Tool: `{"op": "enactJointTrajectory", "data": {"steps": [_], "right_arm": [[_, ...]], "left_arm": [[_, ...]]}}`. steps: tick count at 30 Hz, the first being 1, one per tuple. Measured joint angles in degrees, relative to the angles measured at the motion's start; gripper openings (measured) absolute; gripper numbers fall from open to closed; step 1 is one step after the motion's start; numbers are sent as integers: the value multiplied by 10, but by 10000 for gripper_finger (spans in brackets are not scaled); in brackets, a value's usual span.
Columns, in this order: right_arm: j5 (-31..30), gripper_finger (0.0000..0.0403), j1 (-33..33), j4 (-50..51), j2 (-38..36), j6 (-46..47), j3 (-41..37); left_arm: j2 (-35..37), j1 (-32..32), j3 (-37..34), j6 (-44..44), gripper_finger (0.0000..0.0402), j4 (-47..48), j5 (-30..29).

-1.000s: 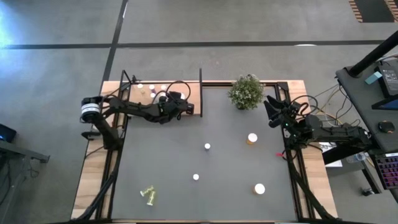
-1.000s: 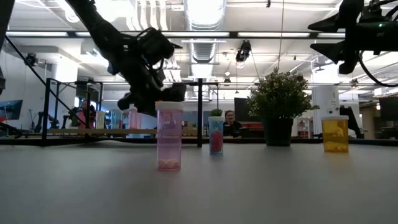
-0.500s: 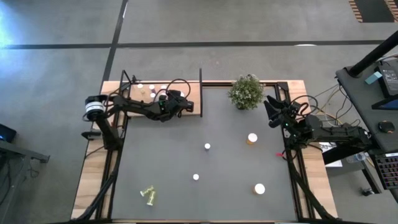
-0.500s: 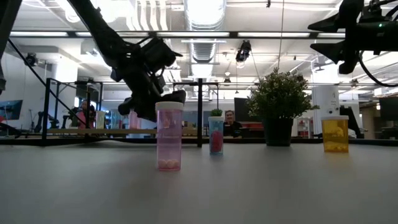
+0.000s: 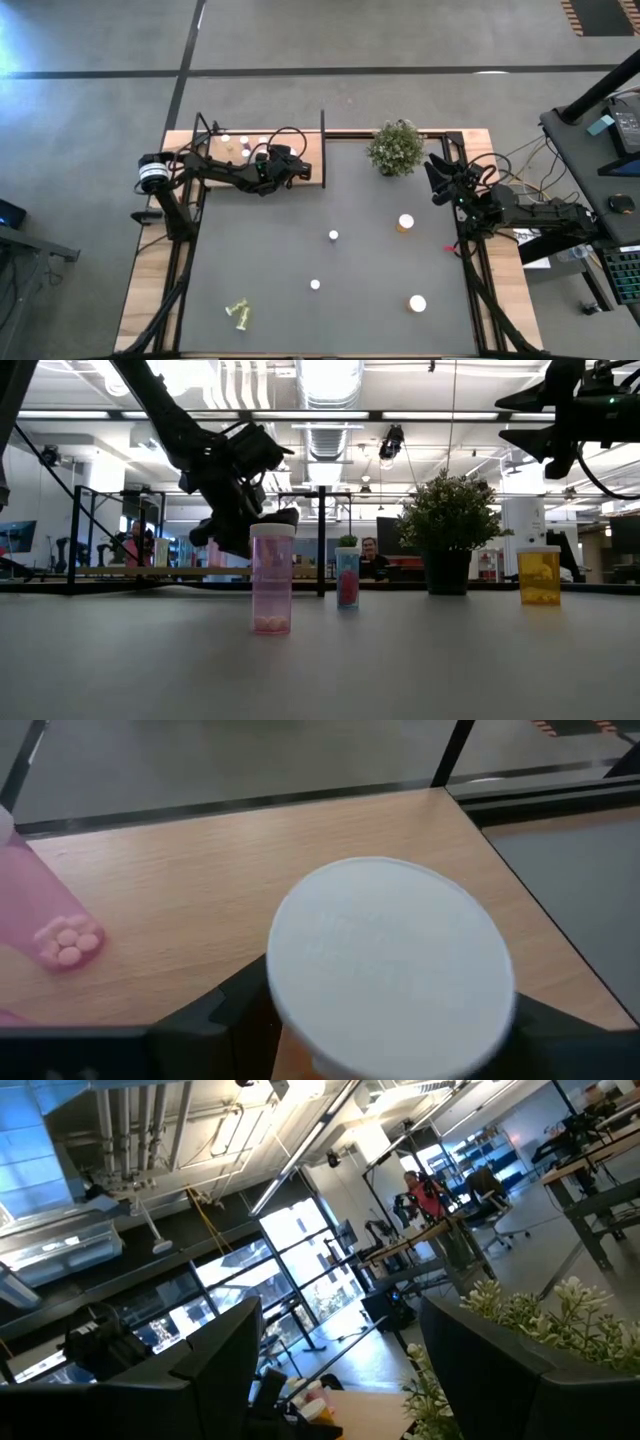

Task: Pick and place medicine bottles onto shelf by color
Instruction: Put the bottom left orange pill bottle on the shelf

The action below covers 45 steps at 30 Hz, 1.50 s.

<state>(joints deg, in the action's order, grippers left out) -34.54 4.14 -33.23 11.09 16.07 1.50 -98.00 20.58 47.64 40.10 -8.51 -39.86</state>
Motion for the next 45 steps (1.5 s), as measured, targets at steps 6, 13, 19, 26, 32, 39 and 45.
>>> {"op": "enactJointTrajectory", "data": {"steps": [6, 13, 19, 26, 32, 39, 45], "right_arm": [[0, 260, 0, 0, 0, 0, 0], [0, 260, 0, 0, 0, 0, 0], [0, 260, 0, 0, 0, 0, 0], [0, 260, 0, 0, 0, 0, 0], [0, 260, 0, 0, 0, 0, 0], [0, 260, 0, 0, 0, 0, 0], [0, 260, 0, 0, 0, 0, 0]], "left_arm": [[0, 0, -1, 0, 216, 0, -11], [25, -1, 4, -5, 219, 0, 25], [57, -1, 3, -20, 220, 4, 24], [94, -1, 7, -44, 220, 12, 21], [123, -1, 35, -81, 220, 20, 41], [129, 1, 76, -61, 220, 70, 198], [127, 1, 111, -34, 220, 174, 252]]}}
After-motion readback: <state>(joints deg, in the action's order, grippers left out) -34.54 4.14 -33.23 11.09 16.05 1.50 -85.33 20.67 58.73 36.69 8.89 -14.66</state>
